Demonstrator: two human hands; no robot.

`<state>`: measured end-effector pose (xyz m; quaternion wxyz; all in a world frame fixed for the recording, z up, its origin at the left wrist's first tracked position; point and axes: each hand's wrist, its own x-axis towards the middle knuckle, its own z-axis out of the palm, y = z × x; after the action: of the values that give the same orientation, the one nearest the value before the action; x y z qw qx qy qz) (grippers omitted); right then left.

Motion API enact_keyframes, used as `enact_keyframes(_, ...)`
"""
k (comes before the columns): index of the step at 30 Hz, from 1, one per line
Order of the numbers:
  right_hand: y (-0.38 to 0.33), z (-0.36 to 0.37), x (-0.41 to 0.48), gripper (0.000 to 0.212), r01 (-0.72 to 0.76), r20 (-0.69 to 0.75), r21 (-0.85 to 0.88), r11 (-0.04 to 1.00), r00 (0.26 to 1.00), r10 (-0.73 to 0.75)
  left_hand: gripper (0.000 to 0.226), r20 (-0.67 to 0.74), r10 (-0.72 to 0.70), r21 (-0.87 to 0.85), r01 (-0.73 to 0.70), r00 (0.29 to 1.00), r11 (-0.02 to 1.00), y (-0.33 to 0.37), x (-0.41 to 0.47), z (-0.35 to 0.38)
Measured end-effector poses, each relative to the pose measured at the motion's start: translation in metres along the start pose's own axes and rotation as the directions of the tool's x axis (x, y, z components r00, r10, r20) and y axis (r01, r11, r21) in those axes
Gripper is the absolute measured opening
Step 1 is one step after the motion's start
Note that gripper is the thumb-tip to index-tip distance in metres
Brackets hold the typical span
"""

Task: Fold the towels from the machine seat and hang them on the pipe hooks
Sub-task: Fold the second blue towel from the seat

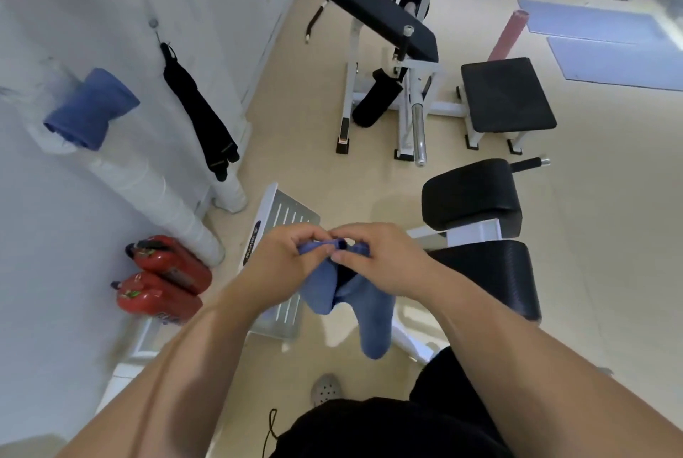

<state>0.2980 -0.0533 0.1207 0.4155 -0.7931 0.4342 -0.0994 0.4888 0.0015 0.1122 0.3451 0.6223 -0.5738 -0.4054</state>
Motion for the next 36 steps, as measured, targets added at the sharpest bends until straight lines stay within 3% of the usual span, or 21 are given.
enact_keyframes(2, 0.003, -0.001, 0.002, 0.015, 0.020, -0.067, -0.018, 1.000, 0.998, -0.021, 0.019, -0.003, -0.033, -0.028, 0.033, 0.999, 0.999, 0.006, 0.005, 0.002)
enact_keyframes(8, 0.029, -0.036, -0.003, 0.022, -0.080, -0.264, 0.022, 0.997, 0.961, 0.083, 0.022, 0.035, -0.148, 0.052, 0.146, 0.988, 0.988, -0.007, 0.009, -0.009)
enact_keyframes(12, 0.049, -0.058, -0.003, 0.033, -0.206, -0.330, 0.148, 0.967, 0.912, 0.245, 0.027, 0.012, -0.259, -0.047, 0.259, 0.966, 0.965, -0.019, 0.010, -0.005)
enact_keyframes(16, 0.056, -0.058, -0.004, 0.018, -0.244, -0.414, 0.369, 0.897, 0.821, 0.394, 0.031, -0.032, -0.312, -0.196, 0.300, 0.949, 0.933, -0.013, 0.018, 0.020)
enact_keyframes(18, 0.052, -0.054, -0.007, 0.019, -0.274, -0.370, 0.504, 0.819, 0.788, 0.491, 0.031, -0.004, -0.321, -0.249, 0.310, 0.947, 0.918, 0.001, 0.021, 0.034)
enact_keyframes(22, 0.031, -0.036, -0.013, 0.020, -0.257, -0.255, 0.616, 0.745, 0.830, 0.497, 0.024, -0.026, -0.349, -0.358, 0.317, 0.937, 0.878, 0.025, 0.025, 0.061)
enact_keyframes(25, 0.017, -0.021, -0.018, 0.029, -0.234, -0.154, 0.760, 0.607, 0.842, 0.517, 0.023, -0.024, -0.374, -0.627, 0.277, 0.927, 0.728, 0.043, 0.026, 0.074)
enact_keyframes(29, 0.012, -0.025, -0.023, 0.037, -0.119, -0.093, 0.914, 0.389, 0.870, 0.485, 0.013, 0.025, -0.385, -0.720, 0.283, 0.923, 0.633, 0.039, 0.026, 0.069)
enact_keyframes(36, 0.007, -0.019, -0.018, 0.021, -0.120, -0.206, 0.777, 0.618, 0.880, 0.429, 0.023, 0.053, -0.341, -0.812, 0.239, 0.939, 0.532, 0.031, 0.010, 0.066)
